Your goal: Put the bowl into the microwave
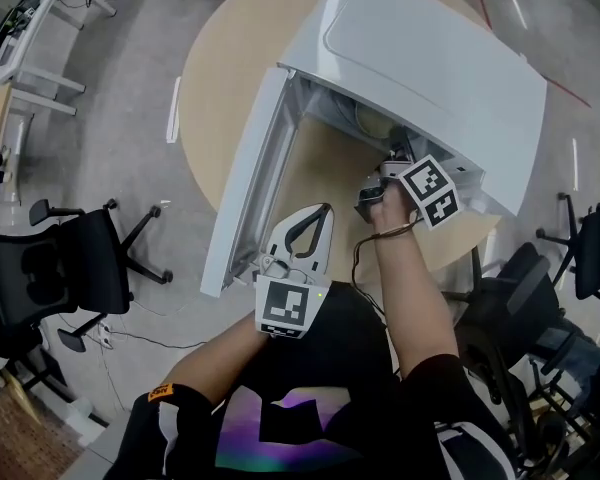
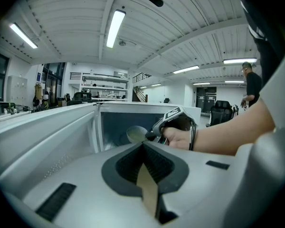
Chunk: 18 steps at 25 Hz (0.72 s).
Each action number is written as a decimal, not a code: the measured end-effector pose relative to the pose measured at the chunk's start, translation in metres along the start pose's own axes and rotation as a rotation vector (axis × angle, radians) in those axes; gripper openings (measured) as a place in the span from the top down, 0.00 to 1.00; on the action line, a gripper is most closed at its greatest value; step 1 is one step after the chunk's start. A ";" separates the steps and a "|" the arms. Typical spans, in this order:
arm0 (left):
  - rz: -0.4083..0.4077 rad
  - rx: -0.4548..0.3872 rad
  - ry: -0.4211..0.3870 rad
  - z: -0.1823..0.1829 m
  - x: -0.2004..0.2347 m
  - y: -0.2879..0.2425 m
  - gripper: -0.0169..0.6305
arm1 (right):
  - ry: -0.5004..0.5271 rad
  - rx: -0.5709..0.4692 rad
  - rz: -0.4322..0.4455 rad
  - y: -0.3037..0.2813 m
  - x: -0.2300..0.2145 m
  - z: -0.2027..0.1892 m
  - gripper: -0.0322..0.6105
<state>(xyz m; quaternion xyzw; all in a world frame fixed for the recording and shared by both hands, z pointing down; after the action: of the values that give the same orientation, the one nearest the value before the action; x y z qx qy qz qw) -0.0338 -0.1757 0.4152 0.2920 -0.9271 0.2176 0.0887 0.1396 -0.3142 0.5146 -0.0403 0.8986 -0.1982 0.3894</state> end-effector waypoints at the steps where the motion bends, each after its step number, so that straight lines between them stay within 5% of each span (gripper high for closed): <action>1: 0.001 -0.001 0.000 0.001 0.000 -0.001 0.91 | -0.002 -0.009 -0.001 -0.003 0.000 0.001 0.88; 18: 0.048 -0.044 0.021 0.020 0.014 -0.033 0.91 | 0.040 -0.067 -0.024 -0.036 -0.002 0.010 0.88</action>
<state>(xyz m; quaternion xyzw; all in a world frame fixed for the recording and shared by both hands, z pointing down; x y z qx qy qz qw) -0.0269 -0.2158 0.4131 0.2654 -0.9374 0.2024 0.0993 0.1451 -0.3500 0.5234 -0.0599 0.9117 -0.1735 0.3676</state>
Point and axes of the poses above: the fingertips, and each gripper's own axes: y backward along the fingers, x to its left, z out of its top, the point moved 3 cm from there along y, backward along the fingers, and after that the axes turned 14 degrees about y, right-handed, at the moved point
